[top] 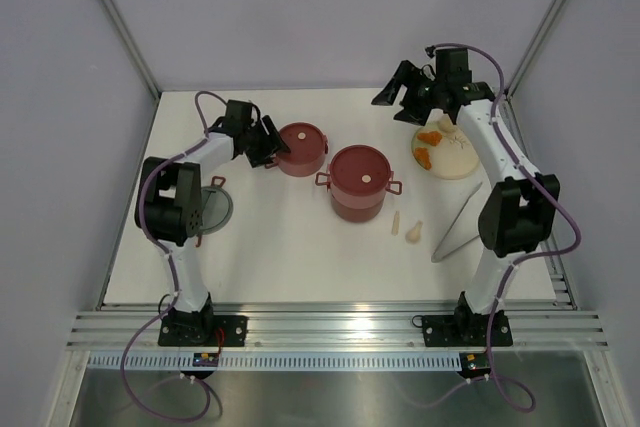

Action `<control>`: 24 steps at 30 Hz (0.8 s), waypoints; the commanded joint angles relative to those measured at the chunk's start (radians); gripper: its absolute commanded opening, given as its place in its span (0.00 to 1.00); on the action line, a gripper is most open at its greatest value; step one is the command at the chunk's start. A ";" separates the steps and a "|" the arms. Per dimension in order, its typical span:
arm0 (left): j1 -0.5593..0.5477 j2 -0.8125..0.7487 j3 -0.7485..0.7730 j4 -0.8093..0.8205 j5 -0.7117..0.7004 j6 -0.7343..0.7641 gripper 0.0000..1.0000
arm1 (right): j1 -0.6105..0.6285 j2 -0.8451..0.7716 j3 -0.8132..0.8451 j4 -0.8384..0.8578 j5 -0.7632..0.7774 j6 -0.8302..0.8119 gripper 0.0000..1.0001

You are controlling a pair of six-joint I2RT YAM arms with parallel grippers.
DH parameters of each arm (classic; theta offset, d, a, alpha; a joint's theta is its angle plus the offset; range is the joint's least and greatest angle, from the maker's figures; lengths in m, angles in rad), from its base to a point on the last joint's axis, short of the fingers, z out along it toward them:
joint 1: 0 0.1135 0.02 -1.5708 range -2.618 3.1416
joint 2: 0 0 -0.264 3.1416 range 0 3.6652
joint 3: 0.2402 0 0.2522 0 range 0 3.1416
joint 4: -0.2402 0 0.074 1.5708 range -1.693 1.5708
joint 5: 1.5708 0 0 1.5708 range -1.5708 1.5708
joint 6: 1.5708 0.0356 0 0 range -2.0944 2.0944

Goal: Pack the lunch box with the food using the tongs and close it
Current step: Pick up the packing box from the center of the board.

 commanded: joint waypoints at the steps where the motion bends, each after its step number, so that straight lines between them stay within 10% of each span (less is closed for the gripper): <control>1: 0.003 0.055 0.104 0.041 0.090 0.037 0.65 | -0.014 0.108 0.111 0.080 -0.111 0.067 0.87; 24: 0.001 0.161 0.258 -0.008 0.194 0.080 0.61 | 0.046 0.718 0.544 0.165 -0.316 0.127 0.80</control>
